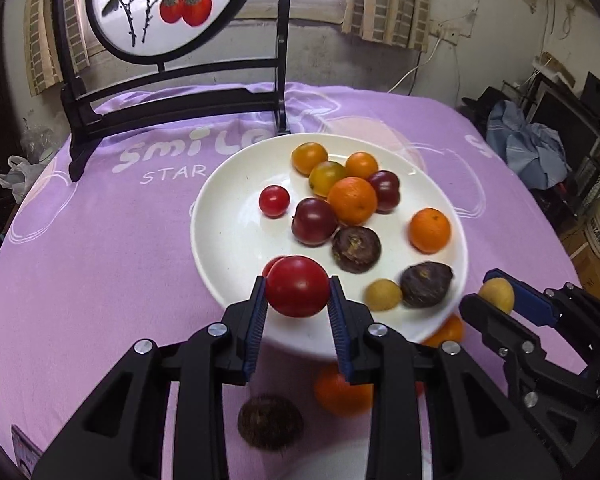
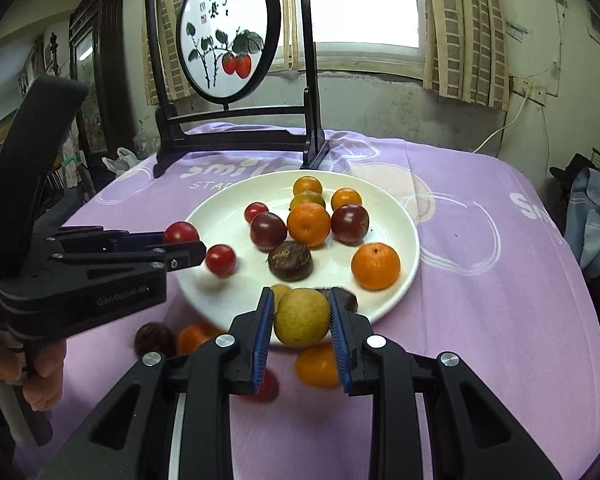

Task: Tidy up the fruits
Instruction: 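Carry both fruits over the white plate and open both tools, then grasp a red cherry tomato with the right tool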

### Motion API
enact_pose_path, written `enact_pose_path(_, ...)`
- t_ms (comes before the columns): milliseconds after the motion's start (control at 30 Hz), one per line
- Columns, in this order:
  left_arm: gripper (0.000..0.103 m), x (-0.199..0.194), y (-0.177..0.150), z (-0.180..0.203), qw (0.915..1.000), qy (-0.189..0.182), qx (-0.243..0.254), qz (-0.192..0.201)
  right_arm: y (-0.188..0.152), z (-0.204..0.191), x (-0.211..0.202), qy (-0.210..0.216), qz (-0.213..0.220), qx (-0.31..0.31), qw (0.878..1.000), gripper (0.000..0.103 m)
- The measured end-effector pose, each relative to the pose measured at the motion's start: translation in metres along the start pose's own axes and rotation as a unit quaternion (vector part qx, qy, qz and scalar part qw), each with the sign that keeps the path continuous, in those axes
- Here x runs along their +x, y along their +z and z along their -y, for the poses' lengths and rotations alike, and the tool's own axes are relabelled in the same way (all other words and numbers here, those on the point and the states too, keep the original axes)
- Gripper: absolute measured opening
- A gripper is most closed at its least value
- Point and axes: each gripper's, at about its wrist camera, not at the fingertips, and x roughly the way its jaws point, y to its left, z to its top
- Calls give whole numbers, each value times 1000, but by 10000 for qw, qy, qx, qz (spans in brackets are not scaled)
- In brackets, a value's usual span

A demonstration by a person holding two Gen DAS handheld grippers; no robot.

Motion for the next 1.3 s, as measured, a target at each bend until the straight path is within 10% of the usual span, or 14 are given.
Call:
enact_pose_path(133, 33, 24, 16, -3, 9996, 4, -259, -70, 9, 1, 30, -174, -111, 1, 9998, 29)
enact_pose_path(233, 63, 30, 22, -8, 9985, 61, -547, -52, 12, 7, 36, -407, -65, 69, 9991, 46)
enact_pose_path(500, 83, -5, 2, -11, 9977, 243, -585, 235, -4, 21, 13, -312, -55, 351, 9989, 52)
enact_pose_path(1300, 88, -55, -103, -21, 9972, 206, -695, 168, -80, -13, -34, -224, -468, 240, 9984, 59)
